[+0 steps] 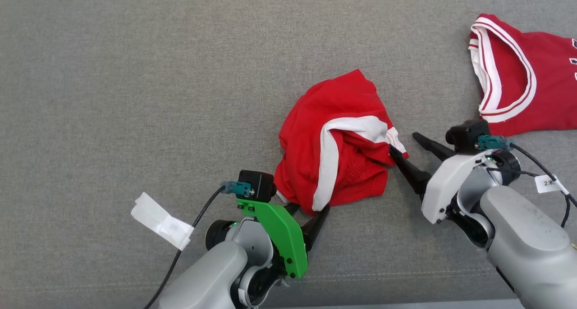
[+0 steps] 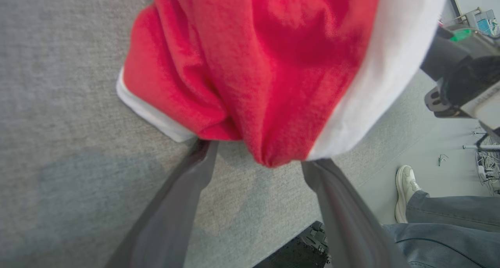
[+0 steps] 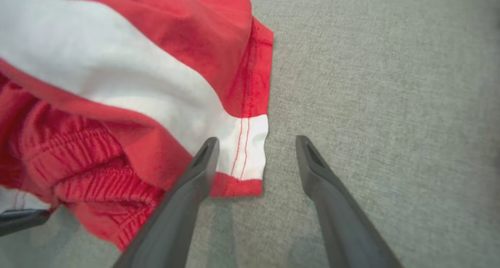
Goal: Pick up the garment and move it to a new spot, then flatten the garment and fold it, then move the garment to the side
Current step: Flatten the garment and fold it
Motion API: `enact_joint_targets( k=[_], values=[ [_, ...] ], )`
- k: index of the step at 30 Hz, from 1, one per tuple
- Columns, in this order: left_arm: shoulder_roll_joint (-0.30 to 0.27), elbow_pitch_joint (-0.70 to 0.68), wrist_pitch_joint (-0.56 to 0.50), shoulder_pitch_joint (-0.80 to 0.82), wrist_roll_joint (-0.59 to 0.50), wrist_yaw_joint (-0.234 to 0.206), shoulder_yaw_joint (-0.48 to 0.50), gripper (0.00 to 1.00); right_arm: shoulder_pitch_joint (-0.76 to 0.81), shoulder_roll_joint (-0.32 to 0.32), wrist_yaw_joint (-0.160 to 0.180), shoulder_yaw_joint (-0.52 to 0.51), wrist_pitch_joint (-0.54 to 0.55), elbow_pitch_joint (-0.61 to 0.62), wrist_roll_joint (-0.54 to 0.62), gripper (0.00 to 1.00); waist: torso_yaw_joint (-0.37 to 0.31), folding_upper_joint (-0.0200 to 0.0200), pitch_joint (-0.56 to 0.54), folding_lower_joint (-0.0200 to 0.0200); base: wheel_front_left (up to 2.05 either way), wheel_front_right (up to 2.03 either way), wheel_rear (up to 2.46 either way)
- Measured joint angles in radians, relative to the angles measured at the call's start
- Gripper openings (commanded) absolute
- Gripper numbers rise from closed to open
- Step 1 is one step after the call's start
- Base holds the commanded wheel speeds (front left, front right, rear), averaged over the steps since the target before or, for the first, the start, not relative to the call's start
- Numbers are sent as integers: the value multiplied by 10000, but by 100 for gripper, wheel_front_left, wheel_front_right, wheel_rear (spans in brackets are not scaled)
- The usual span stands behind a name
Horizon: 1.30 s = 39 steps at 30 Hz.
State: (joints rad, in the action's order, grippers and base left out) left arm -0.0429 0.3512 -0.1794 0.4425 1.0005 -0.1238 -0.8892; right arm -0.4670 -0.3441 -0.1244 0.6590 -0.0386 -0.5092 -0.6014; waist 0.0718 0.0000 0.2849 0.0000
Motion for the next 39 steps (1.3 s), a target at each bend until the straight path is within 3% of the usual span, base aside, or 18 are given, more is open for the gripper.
enact_joint_targets(
  k=[8, 11, 16, 20, 21, 22, 25, 27, 28, 39],
  values=[
    [2, -150, -2, 200, 2, 0, -268, 100, 73, 17, -2, -123, 194, -364, -161, 99, 229, 0, 212, 0, 0, 0, 0],
    [4, -165, 0, 206, 17, 0, -301, 100, -40, 48, 0, -125, 234, -437, -180, 87, 361, 0, 249, 0, 0, 0, 0],
    [6, -125, 82, 219, 98, 0, -267, 100, -175, 153, 10, 63, 414, -439, -328, 93, 539, 0, 232, 0, 0, 0, 0],
    [6, -71, 150, 221, 100, 0, -224, 100, -235, 148, 12, 228, 529, -426, -334, 88, 573, 0, 204, 0, 0, 0, 0],
    [6, -59, 171, 223, 100, 0, -224, 100, -245, 144, 12, 251, 543, -424, -336, 65, 575, 0, 196, 0, 0, 0, 0],
    [6, -50, 178, 224, 102, 0, -224, 100, -249, 144, 12, 278, 575, -420, -357, 51, 575, 0, 188, 0, 0, 0, 0],
    [6, -27, 196, 225, 167, 0, -224, 100, -264, 146, 12, 410, 671, -387, -537, 35, 564, 0, 164, 0, 0, 0, 0],
    [6, -4, 219, 228, 282, 0, -224, 100, -264, 159, 12, 529, 755, -362, -623, 7, 554, 0, 145, 0, 0, 0, 0],
    [6, 10, 219, 229, 295, 0, -222, 100, -264, 161, 12, 562, 761, -355, -654, 0, 549, 0, 135, 0, 0, 0, 0],
    [10, 391, 445, 258, 136, 0, 176, 100, -263, -29, -2, 539, 786, -255, -780, 0, 545, 0, 31, 0, 0, 0, 0]
  ],
)
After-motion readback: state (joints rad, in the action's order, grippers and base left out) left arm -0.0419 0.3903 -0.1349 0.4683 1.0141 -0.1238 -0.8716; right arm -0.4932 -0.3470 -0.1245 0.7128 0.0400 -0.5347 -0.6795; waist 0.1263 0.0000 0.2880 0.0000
